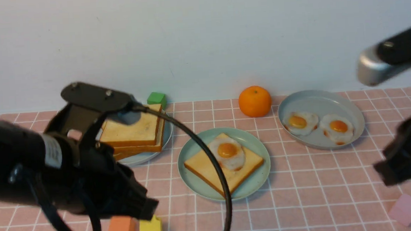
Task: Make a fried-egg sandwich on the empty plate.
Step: Use the left arm to grab a slice of bread
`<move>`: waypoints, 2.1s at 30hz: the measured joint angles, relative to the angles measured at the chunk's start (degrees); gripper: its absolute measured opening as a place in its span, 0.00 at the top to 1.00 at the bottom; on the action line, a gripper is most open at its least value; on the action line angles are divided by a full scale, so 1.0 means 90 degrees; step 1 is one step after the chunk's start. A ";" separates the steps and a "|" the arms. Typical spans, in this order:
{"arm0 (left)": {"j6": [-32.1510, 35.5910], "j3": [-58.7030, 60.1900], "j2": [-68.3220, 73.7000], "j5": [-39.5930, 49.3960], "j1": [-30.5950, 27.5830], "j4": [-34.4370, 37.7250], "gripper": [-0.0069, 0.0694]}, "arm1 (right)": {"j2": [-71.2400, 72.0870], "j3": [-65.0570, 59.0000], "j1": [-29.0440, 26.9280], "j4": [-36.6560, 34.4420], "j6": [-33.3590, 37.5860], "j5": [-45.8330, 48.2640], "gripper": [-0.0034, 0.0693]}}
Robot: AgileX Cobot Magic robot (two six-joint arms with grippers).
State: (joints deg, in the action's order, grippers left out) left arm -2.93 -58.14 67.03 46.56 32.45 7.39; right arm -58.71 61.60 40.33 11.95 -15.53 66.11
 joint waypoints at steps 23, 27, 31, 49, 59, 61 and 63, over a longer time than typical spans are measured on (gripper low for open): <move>0.3589 -0.3858 0.4123 0.1447 -0.2059 0.0105 0.89 | 0.2755 -0.1052 0.0000 -0.1000 0.0661 0.0325 0.95; 0.4182 -0.4278 0.4711 0.1454 -0.2059 0.0032 0.88 | 0.2765 -0.1095 0.0000 -0.1055 0.0711 0.0345 0.95; 0.5008 -0.4405 0.5199 0.1278 -0.2059 0.0027 0.72 | 0.2779 -0.1095 0.0000 -0.1176 0.0724 0.0345 0.95; 0.6391 -0.4443 0.6013 -0.0135 -0.2059 -0.0190 0.40 | 0.2791 -0.1095 0.0000 -0.1528 0.0724 0.0276 0.95; 0.6419 -0.4443 0.5775 0.0051 -0.2059 -0.0197 0.38 | 0.2791 -0.1095 0.0000 -0.1566 0.0724 0.0121 0.95; 0.6419 -0.4443 0.5683 0.0106 -0.2059 -0.0197 0.36 | 0.2791 -0.1095 0.0000 -0.1566 0.0724 0.0102 0.95; 0.6487 -0.4443 0.5676 0.0159 -0.2059 -0.0182 0.36 | 0.2791 -0.1095 0.0000 -0.1566 0.0724 0.0091 0.95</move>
State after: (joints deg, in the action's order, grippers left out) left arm 55.45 -98.13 118.11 47.99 13.92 5.75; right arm -33.59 51.74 40.33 -2.14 -9.01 66.92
